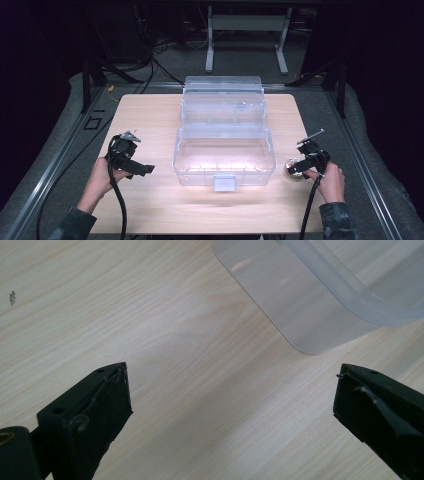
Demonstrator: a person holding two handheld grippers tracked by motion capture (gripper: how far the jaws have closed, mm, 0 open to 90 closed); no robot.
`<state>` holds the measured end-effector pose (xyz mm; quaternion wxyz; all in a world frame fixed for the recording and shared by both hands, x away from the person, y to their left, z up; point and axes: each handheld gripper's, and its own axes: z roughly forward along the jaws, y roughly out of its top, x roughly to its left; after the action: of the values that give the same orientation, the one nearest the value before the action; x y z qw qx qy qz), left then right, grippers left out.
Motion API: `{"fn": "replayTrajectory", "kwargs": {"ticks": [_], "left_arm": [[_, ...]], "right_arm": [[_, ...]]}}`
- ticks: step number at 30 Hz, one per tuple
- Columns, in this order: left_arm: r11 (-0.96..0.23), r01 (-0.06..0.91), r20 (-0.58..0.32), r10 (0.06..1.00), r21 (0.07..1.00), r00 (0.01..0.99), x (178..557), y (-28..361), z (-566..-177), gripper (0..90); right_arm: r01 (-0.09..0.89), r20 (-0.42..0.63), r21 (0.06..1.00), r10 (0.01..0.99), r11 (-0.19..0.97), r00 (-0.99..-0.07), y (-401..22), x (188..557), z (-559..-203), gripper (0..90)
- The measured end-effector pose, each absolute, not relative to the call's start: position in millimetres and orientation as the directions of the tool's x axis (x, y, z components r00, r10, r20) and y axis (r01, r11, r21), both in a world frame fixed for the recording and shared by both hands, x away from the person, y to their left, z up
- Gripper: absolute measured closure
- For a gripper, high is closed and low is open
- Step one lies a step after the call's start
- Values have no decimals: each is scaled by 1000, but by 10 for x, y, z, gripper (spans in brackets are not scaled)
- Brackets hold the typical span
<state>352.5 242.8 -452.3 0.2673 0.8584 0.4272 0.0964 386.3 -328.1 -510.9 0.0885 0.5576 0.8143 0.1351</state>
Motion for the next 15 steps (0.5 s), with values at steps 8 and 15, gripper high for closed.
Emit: {"fn": "replayTrajectory", "kwargs": {"ticks": [8,15], "left_arm": [[-495,691,-72,784,526,617,3516,2488,-4588,15],[-482,700,-87,789,527,609,3504,2537,-4634,13]], "right_arm": [[898,13,270,931,347,-364,-3243,3987,-5150,3],[915,26,209,933,347,-359,-3200,4099,-5243,3]]}}
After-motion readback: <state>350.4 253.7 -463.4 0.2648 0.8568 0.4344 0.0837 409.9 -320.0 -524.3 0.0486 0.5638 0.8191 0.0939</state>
